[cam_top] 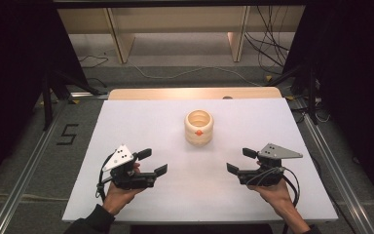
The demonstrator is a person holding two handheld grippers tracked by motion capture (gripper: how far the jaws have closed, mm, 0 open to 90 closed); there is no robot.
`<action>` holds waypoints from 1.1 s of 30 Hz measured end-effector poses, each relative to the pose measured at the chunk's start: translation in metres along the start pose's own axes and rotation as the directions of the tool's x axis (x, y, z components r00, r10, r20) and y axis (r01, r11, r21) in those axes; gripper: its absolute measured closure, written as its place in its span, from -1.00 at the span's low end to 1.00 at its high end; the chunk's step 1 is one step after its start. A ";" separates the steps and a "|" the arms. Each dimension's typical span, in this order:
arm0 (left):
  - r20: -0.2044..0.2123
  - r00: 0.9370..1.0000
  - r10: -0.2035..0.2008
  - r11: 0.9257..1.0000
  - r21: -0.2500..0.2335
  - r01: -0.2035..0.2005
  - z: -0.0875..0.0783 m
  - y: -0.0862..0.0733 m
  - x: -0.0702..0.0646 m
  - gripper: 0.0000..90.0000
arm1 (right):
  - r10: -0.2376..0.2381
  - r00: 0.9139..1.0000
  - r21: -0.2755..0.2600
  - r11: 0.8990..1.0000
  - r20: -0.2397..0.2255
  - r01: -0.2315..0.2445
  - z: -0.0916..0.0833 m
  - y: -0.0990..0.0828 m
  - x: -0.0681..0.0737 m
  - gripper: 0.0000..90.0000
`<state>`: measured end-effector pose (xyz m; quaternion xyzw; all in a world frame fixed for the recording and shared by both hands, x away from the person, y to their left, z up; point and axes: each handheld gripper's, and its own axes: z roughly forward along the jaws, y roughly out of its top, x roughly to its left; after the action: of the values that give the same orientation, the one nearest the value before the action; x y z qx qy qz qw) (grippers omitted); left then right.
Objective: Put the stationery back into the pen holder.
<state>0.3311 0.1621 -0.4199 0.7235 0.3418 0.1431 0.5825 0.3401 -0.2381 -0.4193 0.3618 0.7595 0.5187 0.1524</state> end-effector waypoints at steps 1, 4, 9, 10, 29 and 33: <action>0.001 1.000 0.003 1.000 0.004 -0.003 0.000 0.000 0.000 -0.63 | -0.003 1.000 0.000 1.000 0.000 0.003 0.000 -0.002 0.001 -0.63; 0.005 1.000 0.007 1.000 0.011 -0.007 0.001 0.000 0.000 -0.63 | -0.010 1.000 -0.002 1.000 0.002 0.010 -0.003 -0.006 0.004 -0.63; 0.006 1.000 0.006 1.000 0.010 -0.006 0.000 0.000 0.000 -0.63 | -0.002 1.000 -0.019 1.000 0.009 0.002 -0.007 -0.009 0.005 -0.63; 0.005 1.000 0.006 1.000 0.009 -0.006 0.001 0.000 0.000 -0.63 | 0.000 1.000 -0.022 1.000 0.011 0.000 -0.008 -0.010 0.005 -0.63; 0.008 1.000 0.007 1.000 0.012 -0.007 0.001 0.000 -0.001 -0.63 | 0.012 0.999 -0.031 0.999 0.030 -0.011 -0.010 -0.015 0.001 -0.63; 0.008 1.000 0.007 1.000 0.012 -0.007 0.001 0.000 -0.001 -0.63 | 0.012 0.999 -0.033 0.999 0.029 -0.011 -0.010 -0.015 0.001 -0.63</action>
<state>0.3313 0.1609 -0.4206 0.7287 0.3380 0.1402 0.5789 0.3277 -0.2474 -0.4280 0.3714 0.7465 0.5264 0.1665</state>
